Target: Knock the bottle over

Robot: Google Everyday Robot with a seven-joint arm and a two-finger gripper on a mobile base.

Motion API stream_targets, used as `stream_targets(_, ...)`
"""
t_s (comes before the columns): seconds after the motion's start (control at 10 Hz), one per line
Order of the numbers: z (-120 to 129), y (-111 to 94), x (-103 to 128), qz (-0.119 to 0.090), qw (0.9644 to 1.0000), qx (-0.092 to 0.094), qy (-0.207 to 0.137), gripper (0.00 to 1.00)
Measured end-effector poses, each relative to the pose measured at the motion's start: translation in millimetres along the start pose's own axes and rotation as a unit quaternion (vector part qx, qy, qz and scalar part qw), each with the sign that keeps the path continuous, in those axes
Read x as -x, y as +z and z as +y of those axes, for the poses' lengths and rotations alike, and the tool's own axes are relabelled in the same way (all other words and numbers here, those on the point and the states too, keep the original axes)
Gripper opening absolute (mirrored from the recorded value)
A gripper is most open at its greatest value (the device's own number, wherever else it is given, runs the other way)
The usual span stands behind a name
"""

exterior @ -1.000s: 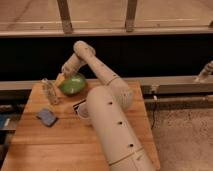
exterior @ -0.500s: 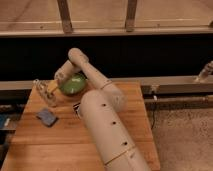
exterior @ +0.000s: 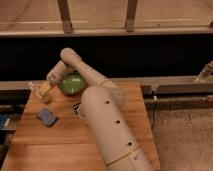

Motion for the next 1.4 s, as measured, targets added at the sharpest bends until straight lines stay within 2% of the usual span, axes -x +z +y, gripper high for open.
stream_targets(0.2, 6, -33, -3, -0.014, 0.9984, -0.055, 0.003, 0.01)
stream_targets(0.3, 6, -63, -9, -0.025, 0.995, -0.097, 0.009, 0.03)
stream_targets(0.4, 7, -76, -12, -0.029, 0.9926, -0.117, 0.012, 0.05)
stream_targets(0.5, 8, -81, -12, -0.032, 0.9915, -0.126, 0.012, 0.11)
stream_targets(0.7, 9, -79, -11, -0.03, 0.9917, -0.124, 0.011, 0.34)
stream_targets(0.9, 9, -79, -11, -0.031, 0.9917, -0.124, 0.011, 0.5)
stream_targets(1.1, 9, -80, -11, -0.032, 0.9917, -0.124, 0.011, 0.71)
stream_targets(1.2, 9, -79, -11, -0.031, 0.9918, -0.124, 0.011, 0.78)
stream_targets(1.4, 9, -79, -11, -0.031, 0.9918, -0.124, 0.011, 0.8)
